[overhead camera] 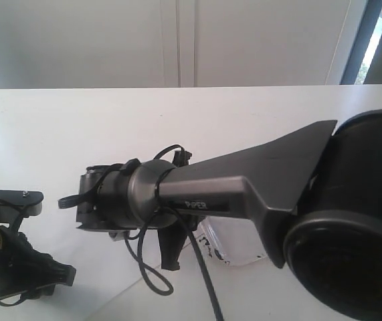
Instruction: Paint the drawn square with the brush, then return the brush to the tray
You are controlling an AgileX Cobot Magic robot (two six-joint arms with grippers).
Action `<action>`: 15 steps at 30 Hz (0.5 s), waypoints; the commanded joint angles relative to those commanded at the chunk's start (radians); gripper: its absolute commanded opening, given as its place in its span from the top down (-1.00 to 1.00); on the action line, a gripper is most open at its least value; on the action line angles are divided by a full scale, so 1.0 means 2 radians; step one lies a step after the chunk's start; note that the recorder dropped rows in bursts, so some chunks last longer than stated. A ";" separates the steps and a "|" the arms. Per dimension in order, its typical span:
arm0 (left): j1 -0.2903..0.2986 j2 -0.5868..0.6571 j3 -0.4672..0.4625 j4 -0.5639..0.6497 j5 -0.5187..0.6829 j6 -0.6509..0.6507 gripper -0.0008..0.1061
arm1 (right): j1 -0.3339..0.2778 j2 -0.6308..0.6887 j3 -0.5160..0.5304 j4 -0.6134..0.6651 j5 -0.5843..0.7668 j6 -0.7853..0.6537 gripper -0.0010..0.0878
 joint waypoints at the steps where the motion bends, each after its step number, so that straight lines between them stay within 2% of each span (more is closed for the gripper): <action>1: 0.000 0.000 0.000 0.000 0.000 0.000 0.09 | 0.003 0.001 0.000 0.000 0.000 0.000 0.98; 6: 0.000 0.000 0.000 0.000 0.001 0.000 0.09 | 0.007 0.006 0.000 -0.002 0.000 0.000 0.98; 15: 0.000 0.000 0.000 0.000 0.004 0.000 0.09 | -0.014 0.011 0.000 -0.019 0.000 0.000 0.98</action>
